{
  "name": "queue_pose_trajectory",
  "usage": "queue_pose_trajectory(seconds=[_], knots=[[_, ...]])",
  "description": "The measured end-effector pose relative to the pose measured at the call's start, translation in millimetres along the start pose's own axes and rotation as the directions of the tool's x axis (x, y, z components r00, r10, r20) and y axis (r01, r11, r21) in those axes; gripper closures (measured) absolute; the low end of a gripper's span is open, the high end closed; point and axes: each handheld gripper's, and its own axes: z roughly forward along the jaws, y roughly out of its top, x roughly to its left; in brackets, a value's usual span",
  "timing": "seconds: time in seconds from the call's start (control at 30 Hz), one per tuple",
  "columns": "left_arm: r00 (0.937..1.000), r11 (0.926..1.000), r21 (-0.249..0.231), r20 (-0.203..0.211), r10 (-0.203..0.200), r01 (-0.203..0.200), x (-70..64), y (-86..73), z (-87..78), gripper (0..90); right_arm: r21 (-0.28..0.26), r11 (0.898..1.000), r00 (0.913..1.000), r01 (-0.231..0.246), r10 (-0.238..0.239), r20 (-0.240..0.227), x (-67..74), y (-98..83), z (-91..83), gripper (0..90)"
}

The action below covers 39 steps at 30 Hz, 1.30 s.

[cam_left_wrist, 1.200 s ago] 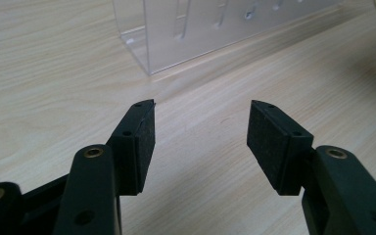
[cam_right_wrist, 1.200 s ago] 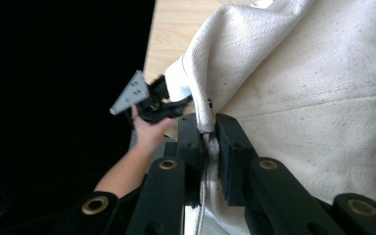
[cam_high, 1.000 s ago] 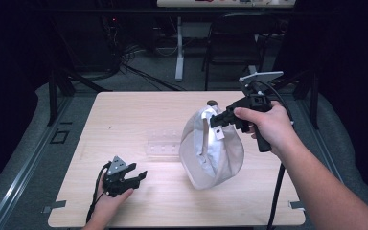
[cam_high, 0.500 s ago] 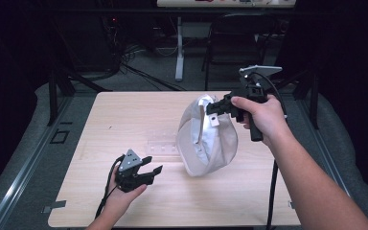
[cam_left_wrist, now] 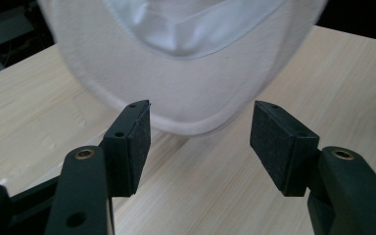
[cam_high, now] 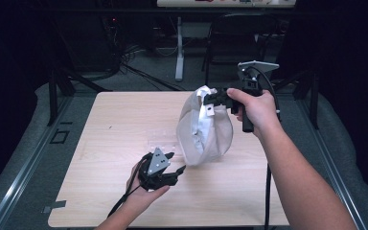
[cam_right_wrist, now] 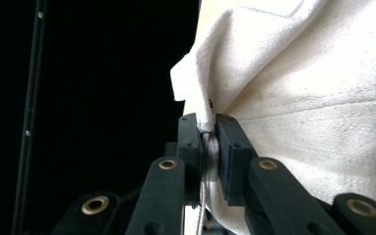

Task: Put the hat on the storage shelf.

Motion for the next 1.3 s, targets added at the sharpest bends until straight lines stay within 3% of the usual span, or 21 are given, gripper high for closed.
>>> queue_pose_trajectory(seconds=[0.13,0.2,0.27,0.33,0.5,0.6,0.73,0.87,0.93,1.03,1.2,1.3], knots=[[0.9993,0.9993,0.021,0.02,0.031,-0.032,-11.9,10.1,13.6,40.4,-0.012,1.0,0.9999,-0.009,0.009,-0.011,-1.5,3.8,2.4,81.8],[0.9991,0.9985,0.034,0.009,0.042,-0.042,-14.0,12.4,19.0,41.4,-0.026,0.999,0.9996,-0.02,0.019,-0.021,-1.6,5.1,4.1,81.8],[0.999,0.9981,0.042,0.0,0.044,-0.044,-14.6,13.1,21.7,46.6,-0.035,0.999,0.9992,-0.025,0.024,-0.031,-2.5,6.2,5.9,81.8],[0.9978,0.9956,0.078,-0.037,0.055,-0.052,-14.9,13.8,28.9,52.2,-0.033,0.999,0.9989,-0.026,0.025,-0.04,-3.6,7.0,7.2,81.8],[0.9903,0.9899,0.115,-0.101,0.095,-0.083,-13.0,13.2,34.0,66.8,-0.037,0.999,0.9987,-0.03,0.029,-0.042,-2.1,7.0,8.5,81.8],[0.9881,0.989,0.117,-0.113,0.104,-0.091,-10.0,13.8,32.7,74.5,-0.037,0.999,0.9987,-0.028,0.027,-0.044,-0.2,6.8,8.2,81.7],[0.9879,0.9891,0.113,-0.113,0.107,-0.094,-5.6,14.5,30.5,78.0,-0.042,0.999,0.9989,-0.021,0.019,-0.044,3.0,5.8,9.3,81.7],[0.9931,0.9928,0.102,-0.091,0.073,-0.064,4.7,14.9,29.0,82.0,-0.033,0.999,0.999,-0.01,0.009,-0.043,7.0,4.9,12.1,81.7],[0.998,0.996,0.089,-0.061,0.016,-0.01,15.2,14.6,29.1,82.1,-0.035,0.999,0.999,-0.01,0.009,-0.044,7.5,4.7,15.5,81.7],[0.9979,0.9965,0.08,-0.061,-0.021,0.026,20.8,13.5,31.1,82.4,-0.026,1.0,0.999,-0.008,0.006,-0.044,7.2,5.3,19.1,81.7],[0.9971,0.9965,0.074,-0.069,-0.034,0.039,23.8,11.4,33.5,82.8,-0.026,1.0,0.9995,-0.007,0.006,-0.032,5.1,6.3,25.5,81.7],[0.9959,0.9957,0.065,-0.066,-0.062,0.066,27.0,8.1,36.9,82.9,-0.024,1.0,0.9997,0.001,-0.001,-0.023,4.5,6.3,28.6,81.7]])
